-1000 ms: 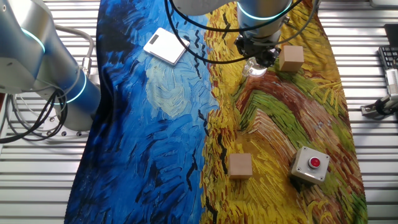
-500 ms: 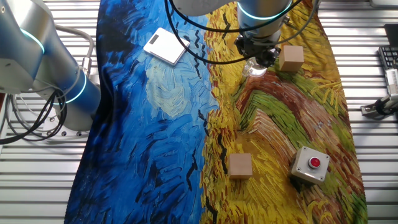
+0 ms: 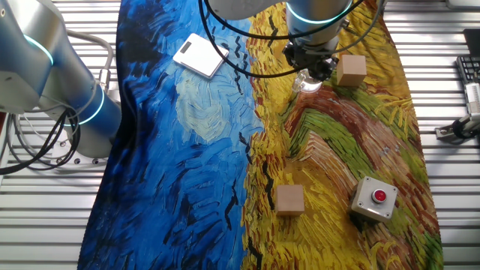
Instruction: Pour the water from one cup into another empty cup
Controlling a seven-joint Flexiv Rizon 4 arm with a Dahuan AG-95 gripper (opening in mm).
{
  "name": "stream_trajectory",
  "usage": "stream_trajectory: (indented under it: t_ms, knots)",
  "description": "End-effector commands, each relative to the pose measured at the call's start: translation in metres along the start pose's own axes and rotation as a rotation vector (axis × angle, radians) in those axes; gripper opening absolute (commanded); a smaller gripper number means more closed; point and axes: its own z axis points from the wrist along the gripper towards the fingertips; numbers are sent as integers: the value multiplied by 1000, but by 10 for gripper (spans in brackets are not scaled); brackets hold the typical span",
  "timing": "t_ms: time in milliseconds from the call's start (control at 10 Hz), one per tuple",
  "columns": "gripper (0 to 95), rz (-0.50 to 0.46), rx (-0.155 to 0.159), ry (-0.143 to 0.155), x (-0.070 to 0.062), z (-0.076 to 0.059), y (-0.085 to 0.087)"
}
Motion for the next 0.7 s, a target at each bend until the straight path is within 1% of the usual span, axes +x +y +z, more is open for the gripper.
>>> stream_trajectory:
  t_ms: [100, 400, 500, 700]
  knots:
    - [380, 0, 0, 0, 0, 0, 0]
    - [380, 0, 0, 0, 0, 0, 0]
    - [380, -2, -12, -5, 2, 10, 0]
    - [380, 0, -14, -5, 2, 10, 0]
